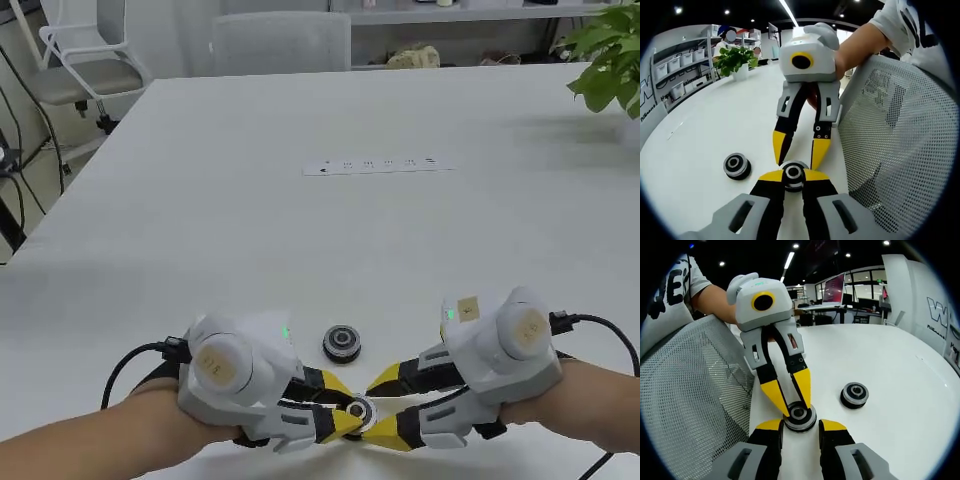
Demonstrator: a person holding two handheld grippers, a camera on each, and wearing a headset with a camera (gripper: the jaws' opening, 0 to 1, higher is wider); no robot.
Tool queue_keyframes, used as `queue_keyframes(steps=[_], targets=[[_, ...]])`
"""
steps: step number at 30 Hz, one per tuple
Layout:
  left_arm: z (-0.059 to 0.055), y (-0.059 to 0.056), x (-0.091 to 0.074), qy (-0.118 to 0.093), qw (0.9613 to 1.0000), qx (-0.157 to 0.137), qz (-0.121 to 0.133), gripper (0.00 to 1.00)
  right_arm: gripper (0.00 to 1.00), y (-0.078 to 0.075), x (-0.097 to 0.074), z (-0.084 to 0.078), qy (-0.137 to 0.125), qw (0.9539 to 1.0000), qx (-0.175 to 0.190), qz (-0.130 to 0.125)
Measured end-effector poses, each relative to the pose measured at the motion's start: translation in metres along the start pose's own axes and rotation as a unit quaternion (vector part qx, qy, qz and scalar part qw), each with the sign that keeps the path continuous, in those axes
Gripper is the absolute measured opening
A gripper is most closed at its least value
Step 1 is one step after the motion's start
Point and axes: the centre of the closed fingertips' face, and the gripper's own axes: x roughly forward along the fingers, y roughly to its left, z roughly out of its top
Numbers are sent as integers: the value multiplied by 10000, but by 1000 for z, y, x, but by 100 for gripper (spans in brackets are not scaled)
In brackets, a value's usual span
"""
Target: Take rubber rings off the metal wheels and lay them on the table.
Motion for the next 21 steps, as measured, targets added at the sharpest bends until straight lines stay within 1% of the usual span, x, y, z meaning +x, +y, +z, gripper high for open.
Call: queue_keyframes(steps=[11,21], targets=[[0,1,0,-9,10000,-1,36,7,24,1,2,0,-40,10000,3,39],[0,1,0,-23,10000,-4,56,7,22,1,0,-1,28,9998,-203,35]])
